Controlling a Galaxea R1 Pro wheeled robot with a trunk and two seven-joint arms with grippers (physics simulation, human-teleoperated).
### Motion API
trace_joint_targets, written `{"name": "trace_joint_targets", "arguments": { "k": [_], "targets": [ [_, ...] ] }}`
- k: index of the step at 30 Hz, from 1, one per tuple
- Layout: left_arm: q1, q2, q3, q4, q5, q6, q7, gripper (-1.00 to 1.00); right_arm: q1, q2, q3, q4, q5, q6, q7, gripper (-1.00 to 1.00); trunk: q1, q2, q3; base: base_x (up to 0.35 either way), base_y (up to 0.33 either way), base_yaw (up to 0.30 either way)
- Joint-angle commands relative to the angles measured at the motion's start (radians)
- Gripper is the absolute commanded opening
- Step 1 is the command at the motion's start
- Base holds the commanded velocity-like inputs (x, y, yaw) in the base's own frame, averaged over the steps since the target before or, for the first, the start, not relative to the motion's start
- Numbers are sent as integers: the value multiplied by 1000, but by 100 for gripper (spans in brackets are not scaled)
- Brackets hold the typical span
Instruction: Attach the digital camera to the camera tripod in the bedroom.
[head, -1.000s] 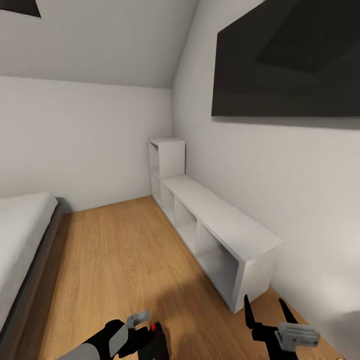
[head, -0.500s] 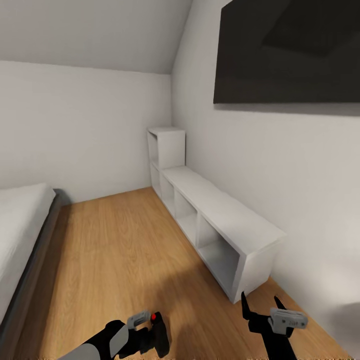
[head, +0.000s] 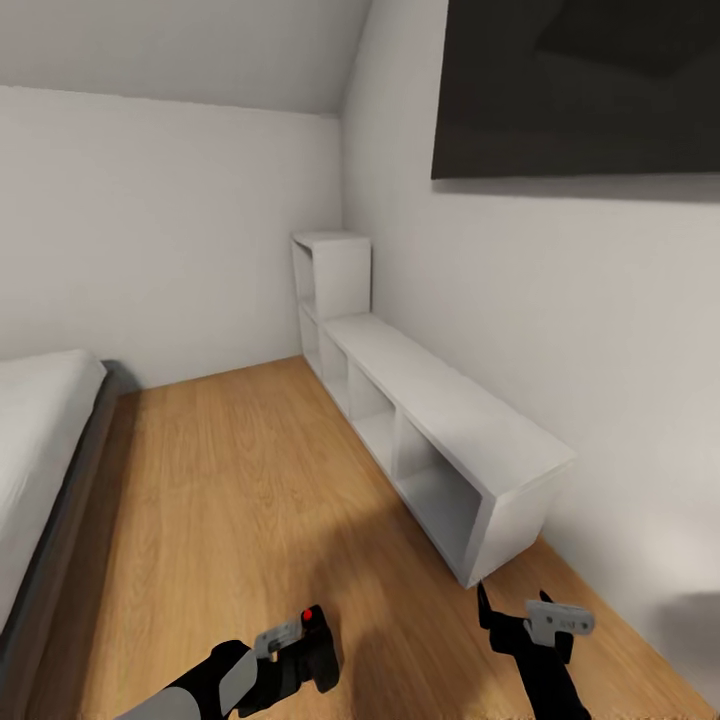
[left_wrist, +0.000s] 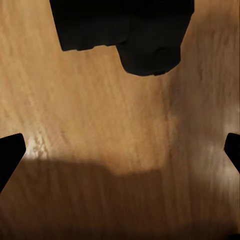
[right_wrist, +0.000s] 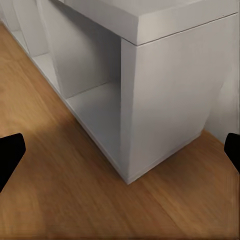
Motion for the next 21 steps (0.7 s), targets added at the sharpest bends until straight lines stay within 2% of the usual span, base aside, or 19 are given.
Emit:
{"name": "trace_joint_targets", "arguments": {
  "k": [1, 21],
  "targets": [
    [0, 0, 2, -2, 3, 5, -1, 100, 0, 0, 0, -1, 0, 2, -6, 100, 0, -1, -5, 0, 0, 0],
    [0, -7, 6, -16, 3, 7, 1, 100, -1, 1, 0, -10, -2, 0, -9, 100, 9, -5, -82, 0, 0, -1]
  ]
}}
